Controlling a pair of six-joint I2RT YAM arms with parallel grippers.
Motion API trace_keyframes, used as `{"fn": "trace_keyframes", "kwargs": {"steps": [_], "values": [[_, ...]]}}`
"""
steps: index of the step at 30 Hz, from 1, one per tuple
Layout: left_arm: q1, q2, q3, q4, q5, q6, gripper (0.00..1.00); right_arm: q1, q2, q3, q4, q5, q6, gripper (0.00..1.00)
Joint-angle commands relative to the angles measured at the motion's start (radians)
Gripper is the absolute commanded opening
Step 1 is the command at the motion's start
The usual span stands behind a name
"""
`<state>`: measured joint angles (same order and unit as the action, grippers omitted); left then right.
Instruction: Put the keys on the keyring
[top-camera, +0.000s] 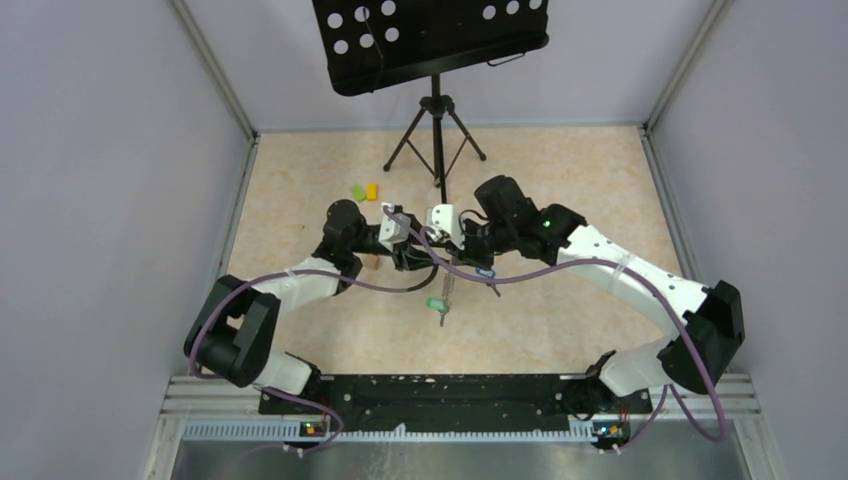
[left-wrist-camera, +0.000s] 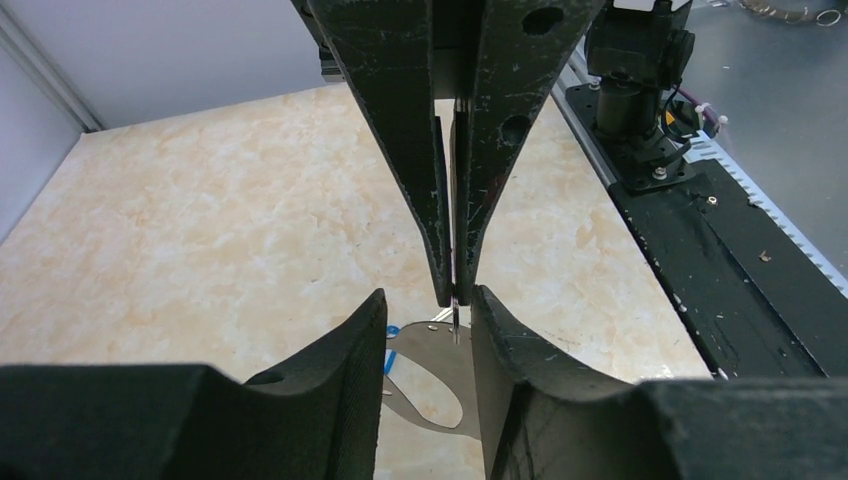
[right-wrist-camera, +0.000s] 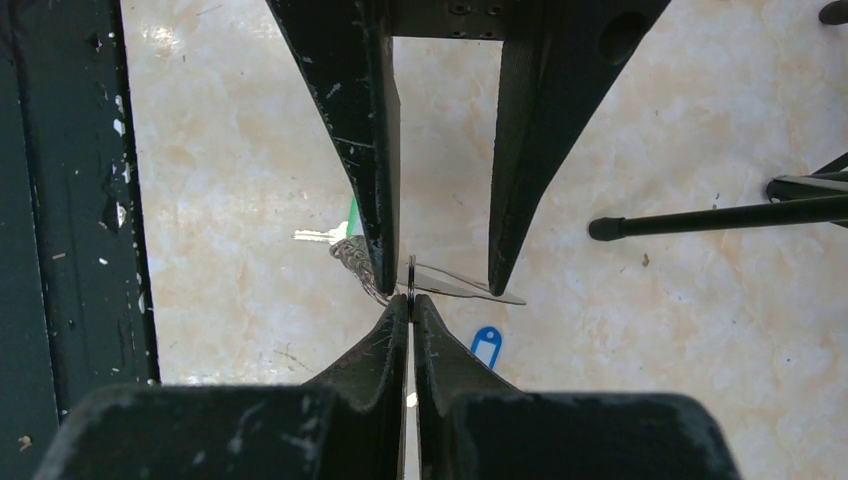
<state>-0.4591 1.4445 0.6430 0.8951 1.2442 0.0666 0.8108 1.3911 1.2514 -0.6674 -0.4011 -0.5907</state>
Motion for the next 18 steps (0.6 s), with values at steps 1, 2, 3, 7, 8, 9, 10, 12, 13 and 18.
{"fn": "trace_keyframes", "kwargs": {"steps": [1,2,3,7,8,9,10,12,13,18], "values": [[-0.01,0.012,0.054,-0.067,0.017,0.043,0.38,0.014,-0.007,0.054,0.024,-0.002,0.009,0.0],[-0.012,0.013,0.057,-0.082,0.019,0.053,0.37,0.014,-0.007,0.055,0.025,-0.001,0.009,0.0],[-0.013,0.013,0.059,-0.091,0.021,0.058,0.34,0.014,-0.007,0.055,0.025,-0.001,0.01,0.0],[-0.017,0.013,0.067,-0.141,0.024,0.091,0.29,0.013,-0.009,0.051,0.03,0.001,0.012,0.0],[-0.017,0.011,0.07,-0.157,0.024,0.102,0.3,0.014,-0.009,0.051,0.03,0.001,0.012,0.0],[-0.017,0.011,0.073,-0.173,0.023,0.113,0.3,0.014,-0.009,0.051,0.029,0.003,0.012,0.0],[-0.017,0.01,0.074,-0.183,0.024,0.12,0.3,0.014,-0.009,0.051,0.029,0.003,0.012,0.0],[-0.016,0.009,0.077,-0.202,0.026,0.135,0.31,0.013,-0.01,0.05,0.031,0.006,0.014,0.0],[-0.019,0.01,0.077,-0.208,0.028,0.14,0.31,0.013,-0.012,0.049,0.032,0.007,0.014,0.0],[-0.021,0.015,0.083,-0.215,0.031,0.144,0.22,0.013,-0.011,0.044,0.036,0.004,0.016,0.0]]}}
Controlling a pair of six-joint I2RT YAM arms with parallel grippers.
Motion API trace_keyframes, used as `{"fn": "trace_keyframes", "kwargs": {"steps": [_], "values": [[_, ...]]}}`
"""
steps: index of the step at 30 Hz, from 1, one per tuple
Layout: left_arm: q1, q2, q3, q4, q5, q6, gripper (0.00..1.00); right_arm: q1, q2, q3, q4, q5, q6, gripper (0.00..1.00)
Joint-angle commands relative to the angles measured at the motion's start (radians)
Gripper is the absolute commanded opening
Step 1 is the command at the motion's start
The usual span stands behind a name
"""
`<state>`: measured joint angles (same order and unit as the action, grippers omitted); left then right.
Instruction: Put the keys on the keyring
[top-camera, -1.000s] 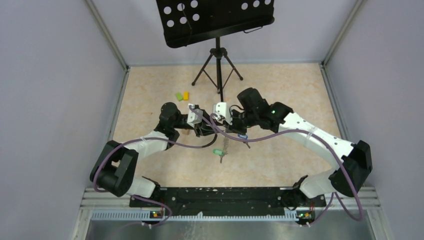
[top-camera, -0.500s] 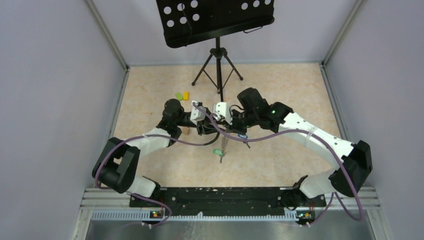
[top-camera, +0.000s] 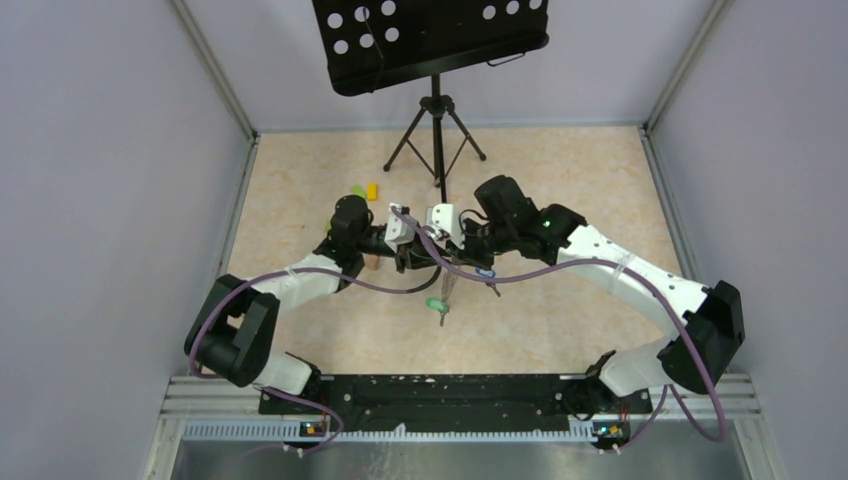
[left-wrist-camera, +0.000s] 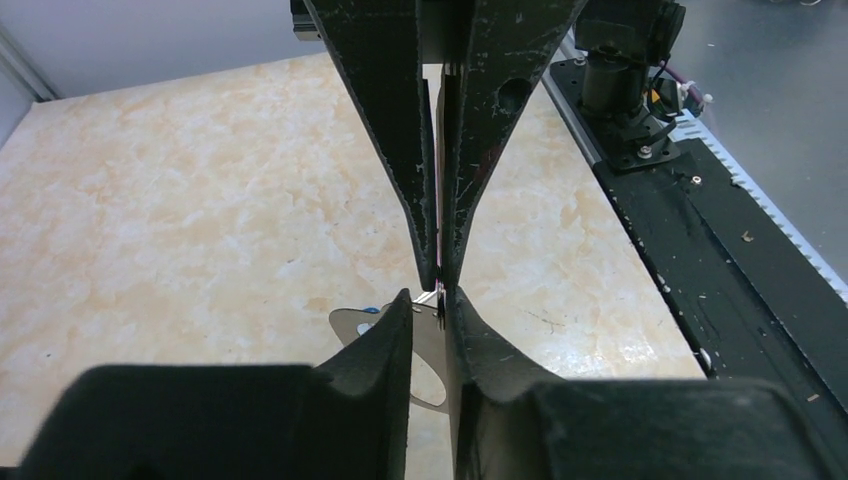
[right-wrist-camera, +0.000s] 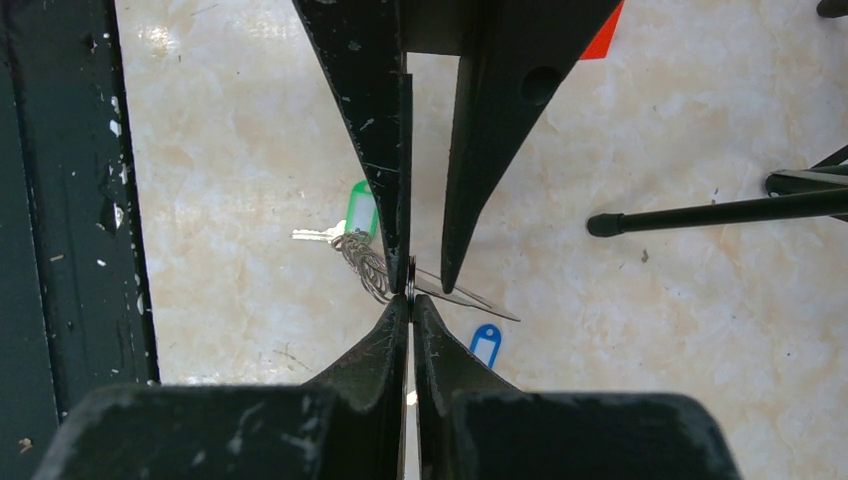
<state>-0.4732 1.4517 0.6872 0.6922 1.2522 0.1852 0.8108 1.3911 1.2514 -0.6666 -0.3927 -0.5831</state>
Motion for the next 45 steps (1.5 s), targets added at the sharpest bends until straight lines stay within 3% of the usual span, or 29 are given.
{"fn": "trace_keyframes", "kwargs": {"steps": [1,7,12,14,20,25,34,45], "values": [[-0.008,0.009,0.04,-0.013,0.023,0.025,0.19,0.014,-0.011,0.043,0.036,-0.005,0.009,0.0],[-0.013,0.019,0.054,-0.032,0.028,0.034,0.0,0.014,-0.012,0.043,0.041,-0.008,0.015,0.0],[-0.013,0.016,0.04,0.047,0.019,-0.041,0.0,0.009,-0.031,0.022,0.081,-0.006,0.04,0.0],[-0.007,0.014,0.016,0.172,0.018,-0.157,0.0,-0.015,-0.055,0.0,0.115,-0.03,0.058,0.03],[0.023,0.065,-0.064,0.683,0.009,-0.612,0.0,-0.157,-0.14,-0.108,0.267,-0.271,0.119,0.3],[0.031,0.159,-0.077,1.095,-0.011,-0.971,0.0,-0.232,-0.197,-0.213,0.412,-0.442,0.168,0.35],[0.029,0.136,-0.112,1.022,-0.068,-0.931,0.0,-0.242,-0.184,-0.273,0.505,-0.551,0.216,0.38],[0.03,0.153,-0.123,1.099,-0.066,-0.975,0.0,-0.242,-0.13,-0.294,0.535,-0.535,0.246,0.38]]}}
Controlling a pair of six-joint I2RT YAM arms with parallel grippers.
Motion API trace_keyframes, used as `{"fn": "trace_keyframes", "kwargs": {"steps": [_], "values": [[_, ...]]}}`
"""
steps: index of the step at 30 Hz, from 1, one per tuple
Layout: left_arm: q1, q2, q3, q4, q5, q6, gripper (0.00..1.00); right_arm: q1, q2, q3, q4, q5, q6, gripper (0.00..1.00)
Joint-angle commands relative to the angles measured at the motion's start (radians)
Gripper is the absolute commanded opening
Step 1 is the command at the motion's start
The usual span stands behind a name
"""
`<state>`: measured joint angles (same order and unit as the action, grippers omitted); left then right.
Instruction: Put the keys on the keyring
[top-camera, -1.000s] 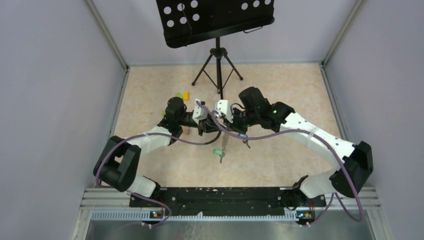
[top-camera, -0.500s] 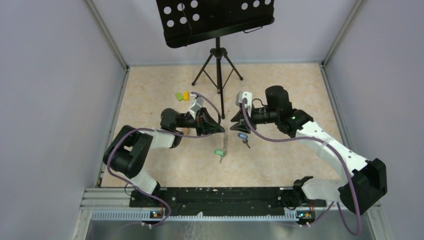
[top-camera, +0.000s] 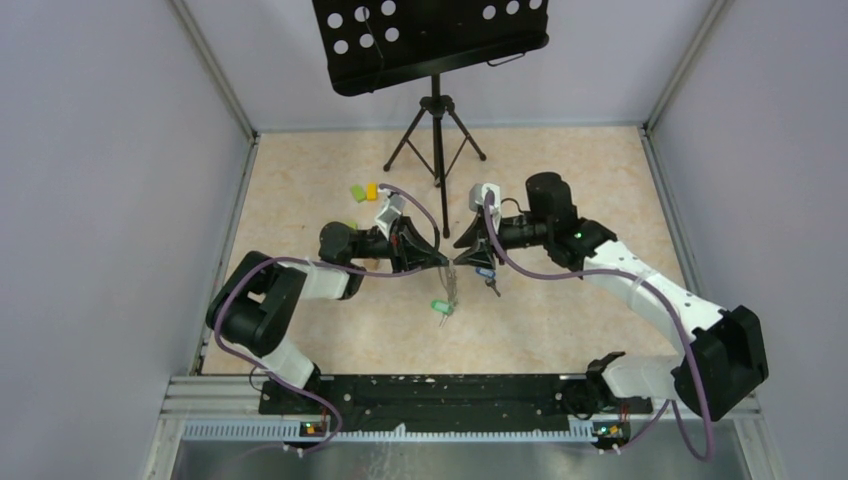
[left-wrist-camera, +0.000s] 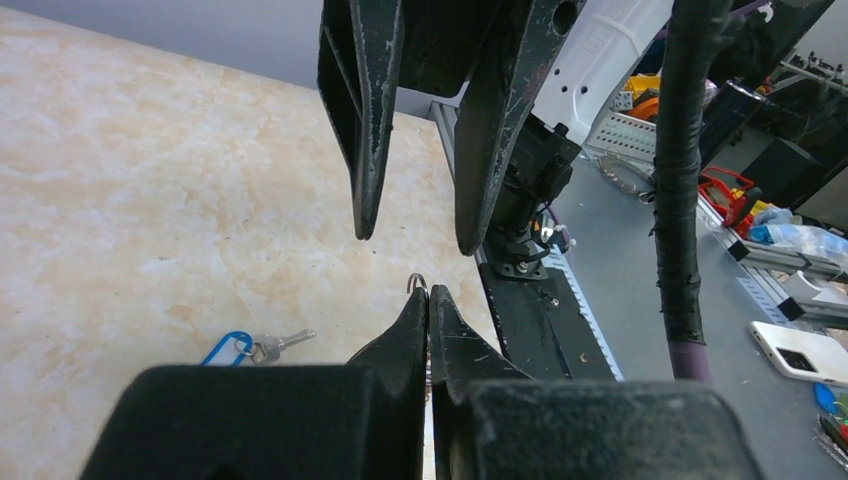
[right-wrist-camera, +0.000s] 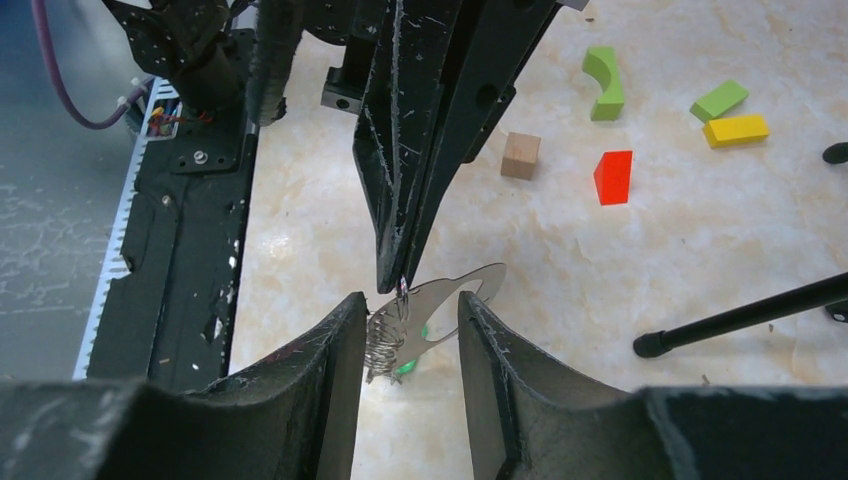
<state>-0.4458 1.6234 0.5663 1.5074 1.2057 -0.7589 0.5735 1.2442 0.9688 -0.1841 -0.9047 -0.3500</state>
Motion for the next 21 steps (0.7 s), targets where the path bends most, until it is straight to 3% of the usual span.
{"fn": "trace_keyframes", "kwargs": {"steps": [1,7,21], "values": [[0.002,-0.02,-0.002,0.284,-0.018,-0.03,0.0,-0.004,0.019,-0.014,0.056,-0.016,0.013,0.38],[0.002,-0.053,-0.007,0.211,-0.023,0.029,0.0,-0.004,0.042,-0.017,0.06,0.003,0.013,0.37],[0.001,-0.054,-0.008,0.205,-0.014,0.04,0.0,-0.004,0.072,-0.012,0.044,-0.071,-0.007,0.22]]}}
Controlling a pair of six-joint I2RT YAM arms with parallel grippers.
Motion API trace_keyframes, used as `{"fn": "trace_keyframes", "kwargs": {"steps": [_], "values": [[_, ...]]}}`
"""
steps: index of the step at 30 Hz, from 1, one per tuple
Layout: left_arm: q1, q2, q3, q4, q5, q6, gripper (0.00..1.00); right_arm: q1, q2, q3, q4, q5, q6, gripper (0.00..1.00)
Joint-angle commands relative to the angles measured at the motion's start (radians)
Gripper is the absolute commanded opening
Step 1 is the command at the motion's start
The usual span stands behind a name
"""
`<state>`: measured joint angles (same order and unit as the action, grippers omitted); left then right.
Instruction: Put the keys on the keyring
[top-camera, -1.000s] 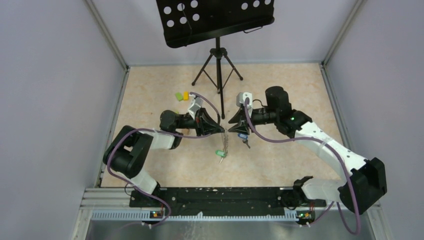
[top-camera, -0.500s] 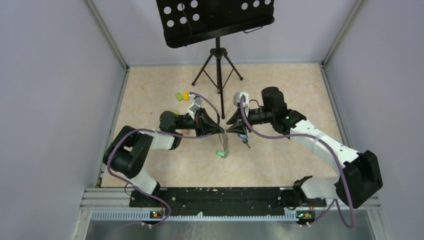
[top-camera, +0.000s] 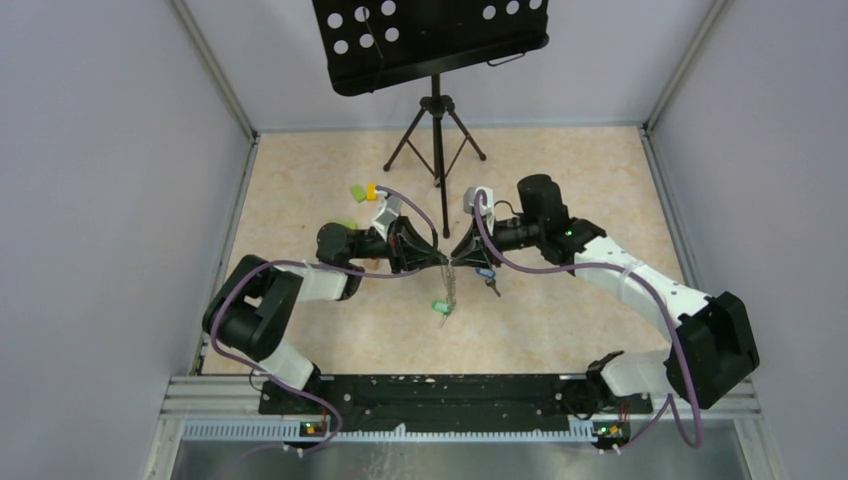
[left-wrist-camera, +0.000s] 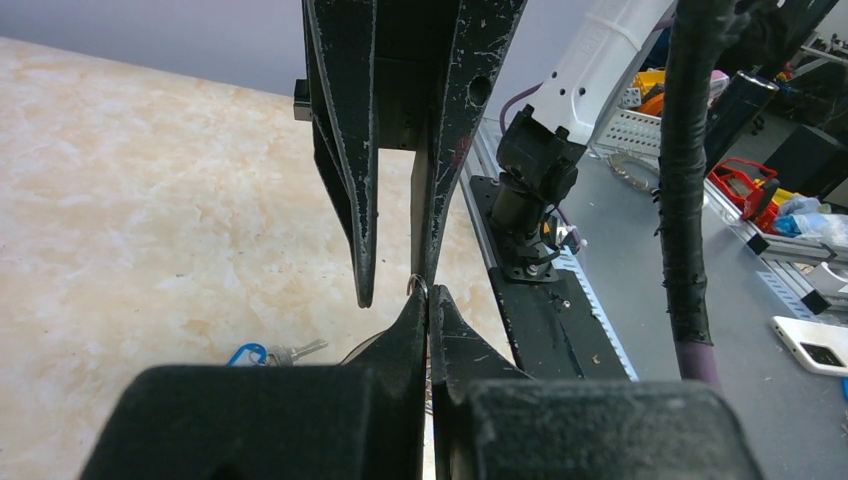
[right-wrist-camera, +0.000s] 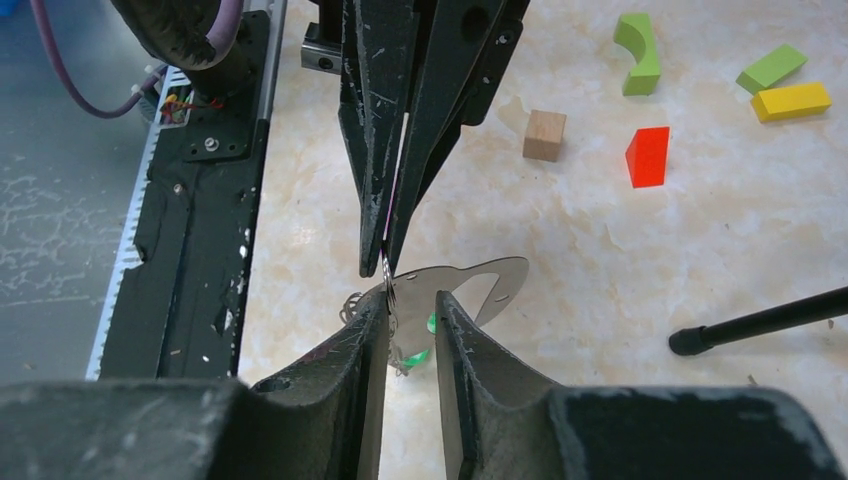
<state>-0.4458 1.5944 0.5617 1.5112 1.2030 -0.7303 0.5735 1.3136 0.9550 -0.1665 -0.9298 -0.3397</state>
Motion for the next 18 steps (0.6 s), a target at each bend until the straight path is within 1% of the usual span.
{"fn": "trace_keyframes", "kwargs": {"steps": [1,7,14,16,18], "values": [[0.002,-0.024,-0.004,0.202,-0.011,0.011,0.0,-0.005,0.003,0.002,0.026,-0.051,-0.017,0.21],[0.001,-0.021,-0.002,0.204,-0.016,0.014,0.0,-0.003,0.005,-0.003,0.024,-0.078,-0.02,0.15],[0.001,-0.016,-0.003,0.207,-0.017,0.015,0.0,-0.001,0.007,0.003,0.016,-0.092,-0.027,0.04],[0.001,-0.017,-0.002,0.207,-0.018,0.015,0.0,0.001,0.006,0.003,0.013,-0.092,-0.027,0.0],[0.002,-0.017,-0.003,0.207,-0.016,0.018,0.0,0.002,0.004,0.007,0.009,-0.083,-0.028,0.0]]}}
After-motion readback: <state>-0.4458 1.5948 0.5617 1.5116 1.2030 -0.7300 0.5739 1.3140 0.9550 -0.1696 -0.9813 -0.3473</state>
